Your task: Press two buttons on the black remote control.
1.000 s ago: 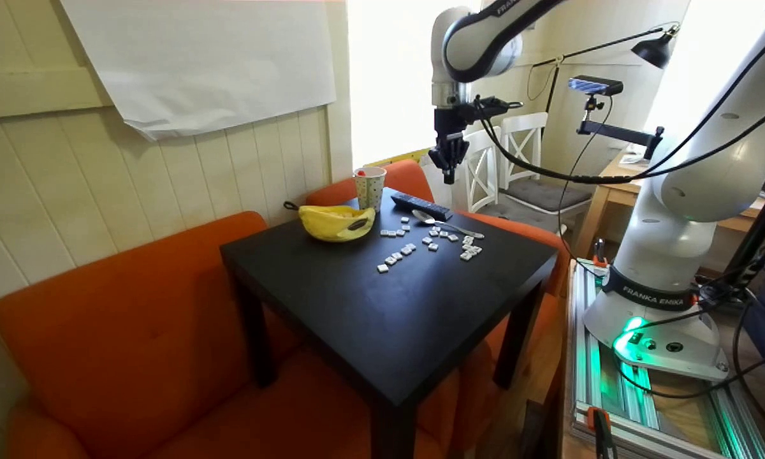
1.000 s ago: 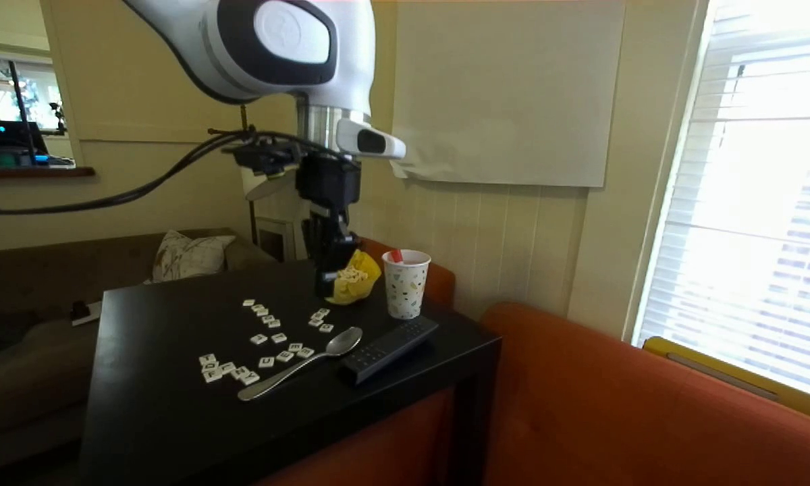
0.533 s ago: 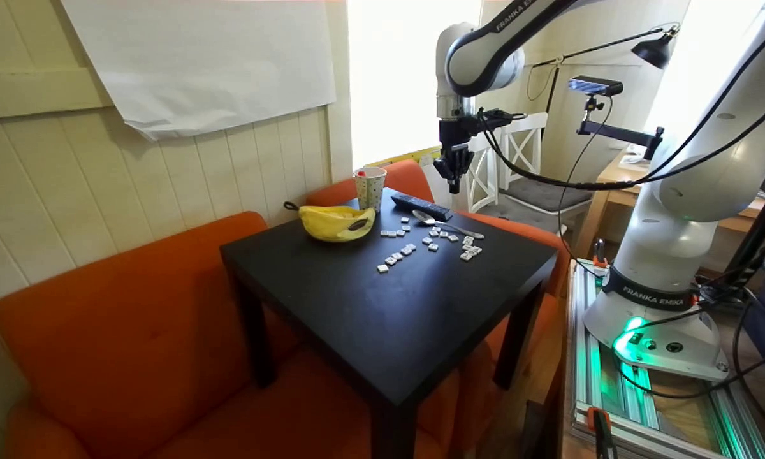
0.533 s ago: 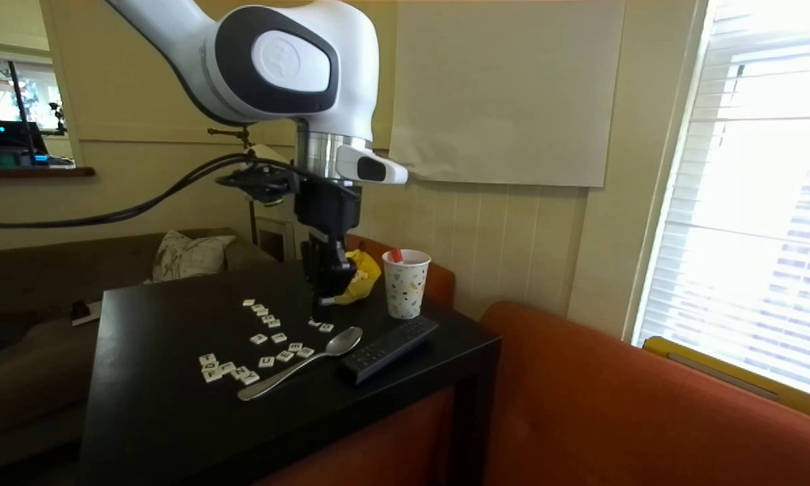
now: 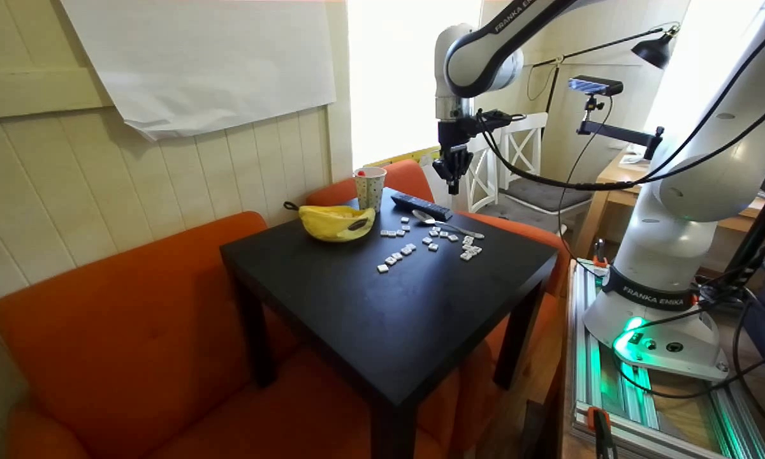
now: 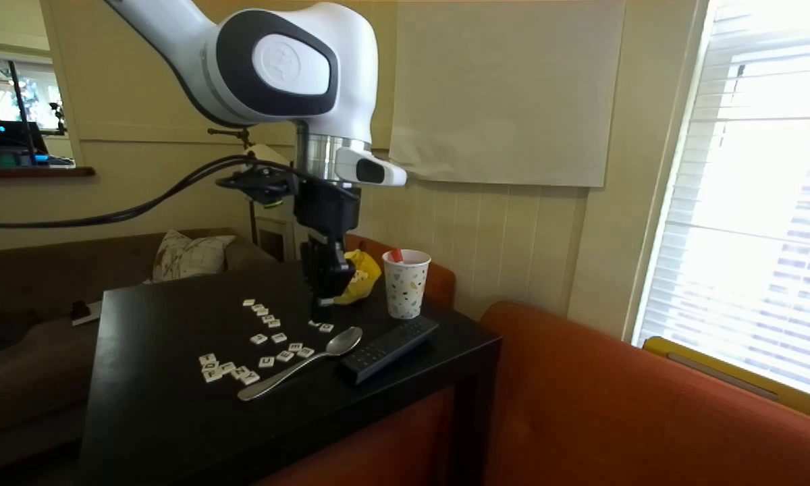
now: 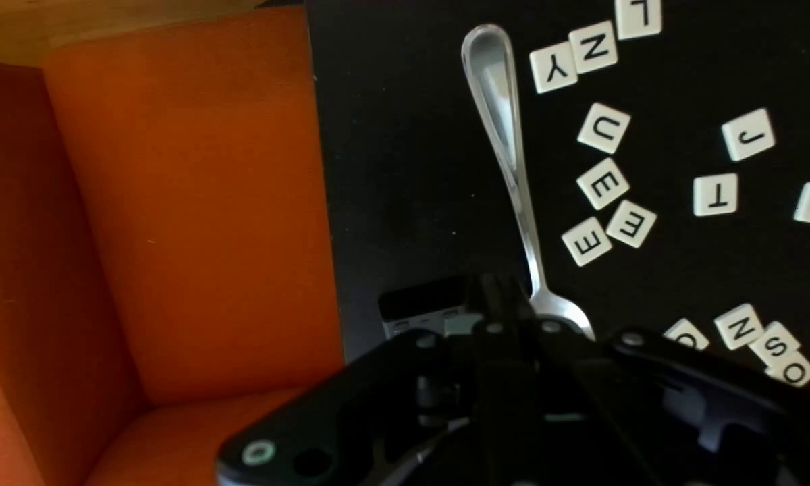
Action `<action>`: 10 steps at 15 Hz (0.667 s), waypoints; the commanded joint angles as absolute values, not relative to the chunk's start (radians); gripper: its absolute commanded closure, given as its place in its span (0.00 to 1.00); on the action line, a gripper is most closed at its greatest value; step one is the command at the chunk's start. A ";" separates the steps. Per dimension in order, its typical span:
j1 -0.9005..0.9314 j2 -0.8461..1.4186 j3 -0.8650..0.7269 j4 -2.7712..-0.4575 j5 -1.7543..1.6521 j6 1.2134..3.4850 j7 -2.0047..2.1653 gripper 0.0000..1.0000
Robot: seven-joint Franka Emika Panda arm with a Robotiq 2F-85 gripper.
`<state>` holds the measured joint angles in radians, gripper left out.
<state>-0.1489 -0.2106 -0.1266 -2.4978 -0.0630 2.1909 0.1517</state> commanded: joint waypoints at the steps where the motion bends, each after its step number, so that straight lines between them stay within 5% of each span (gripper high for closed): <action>1: -0.148 -0.180 -0.119 -2.498 -0.056 2.224 0.165 1.00; 10: -0.154 -0.107 -0.136 -2.478 -0.059 2.252 0.130 1.00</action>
